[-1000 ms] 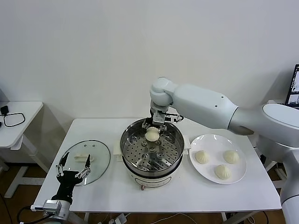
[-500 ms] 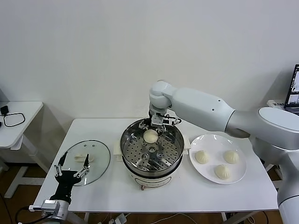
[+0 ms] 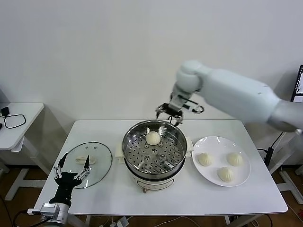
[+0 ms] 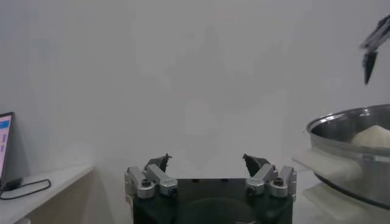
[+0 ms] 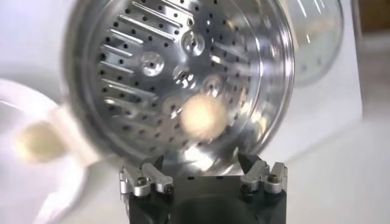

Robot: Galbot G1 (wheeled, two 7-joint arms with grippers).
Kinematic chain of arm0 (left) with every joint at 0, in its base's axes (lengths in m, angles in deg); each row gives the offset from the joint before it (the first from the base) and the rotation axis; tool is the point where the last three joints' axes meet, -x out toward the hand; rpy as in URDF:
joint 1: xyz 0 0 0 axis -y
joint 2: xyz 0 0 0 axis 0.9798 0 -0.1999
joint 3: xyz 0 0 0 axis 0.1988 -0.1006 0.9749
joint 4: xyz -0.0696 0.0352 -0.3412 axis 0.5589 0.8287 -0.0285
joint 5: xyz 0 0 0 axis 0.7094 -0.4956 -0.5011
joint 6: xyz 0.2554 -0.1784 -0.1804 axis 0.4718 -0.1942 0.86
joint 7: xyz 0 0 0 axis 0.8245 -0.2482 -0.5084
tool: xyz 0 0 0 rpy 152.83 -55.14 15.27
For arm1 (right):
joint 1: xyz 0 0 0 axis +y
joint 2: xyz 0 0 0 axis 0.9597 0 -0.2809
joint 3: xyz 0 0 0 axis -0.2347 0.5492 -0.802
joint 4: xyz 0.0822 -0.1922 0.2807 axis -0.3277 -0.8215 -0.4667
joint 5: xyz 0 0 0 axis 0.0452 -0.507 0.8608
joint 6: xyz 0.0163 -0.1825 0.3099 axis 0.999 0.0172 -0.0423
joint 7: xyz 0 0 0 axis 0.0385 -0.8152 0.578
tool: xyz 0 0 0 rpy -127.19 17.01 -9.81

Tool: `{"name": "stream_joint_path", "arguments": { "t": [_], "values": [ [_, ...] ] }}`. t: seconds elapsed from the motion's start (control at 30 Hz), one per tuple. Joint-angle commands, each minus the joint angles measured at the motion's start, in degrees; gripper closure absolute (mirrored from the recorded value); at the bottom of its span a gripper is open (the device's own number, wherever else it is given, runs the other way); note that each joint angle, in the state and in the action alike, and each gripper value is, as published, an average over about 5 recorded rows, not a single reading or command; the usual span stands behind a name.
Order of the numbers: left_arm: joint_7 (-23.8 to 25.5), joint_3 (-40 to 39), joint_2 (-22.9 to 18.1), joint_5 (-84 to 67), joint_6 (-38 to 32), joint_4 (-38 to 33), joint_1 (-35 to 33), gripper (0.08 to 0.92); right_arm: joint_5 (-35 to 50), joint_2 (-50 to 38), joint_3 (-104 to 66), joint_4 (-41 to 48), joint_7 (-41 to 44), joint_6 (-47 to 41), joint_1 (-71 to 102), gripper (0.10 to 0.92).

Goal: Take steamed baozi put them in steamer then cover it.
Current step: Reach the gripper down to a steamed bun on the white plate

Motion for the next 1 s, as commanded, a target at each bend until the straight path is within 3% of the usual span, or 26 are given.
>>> {"name": "stream_joint_path", "arguments": {
  "t": [0.03,0.43,1.0],
  "values": [
    [-0.13,-2.0,-0.17,1.02,-0.24,0.16,0.07,0.177,8.24,-15.81,-0.17,-4.08,3.5,-21.19,1.84,0.203],
    [-0.18,-3.29,-0.24,1.18,-0.09,-0.32,-0.14,0.177,-4.46,-16.48,-14.99,1.26,0.86,-20.29,24.81,0.203],
    [-0.23,-4.5,-0.27,1.54,0.25,-0.02,-0.23,0.177,-7.46,-10.22,-22.72,7.06,-4.69,-19.39,35.0,0.203]
  ]
}}
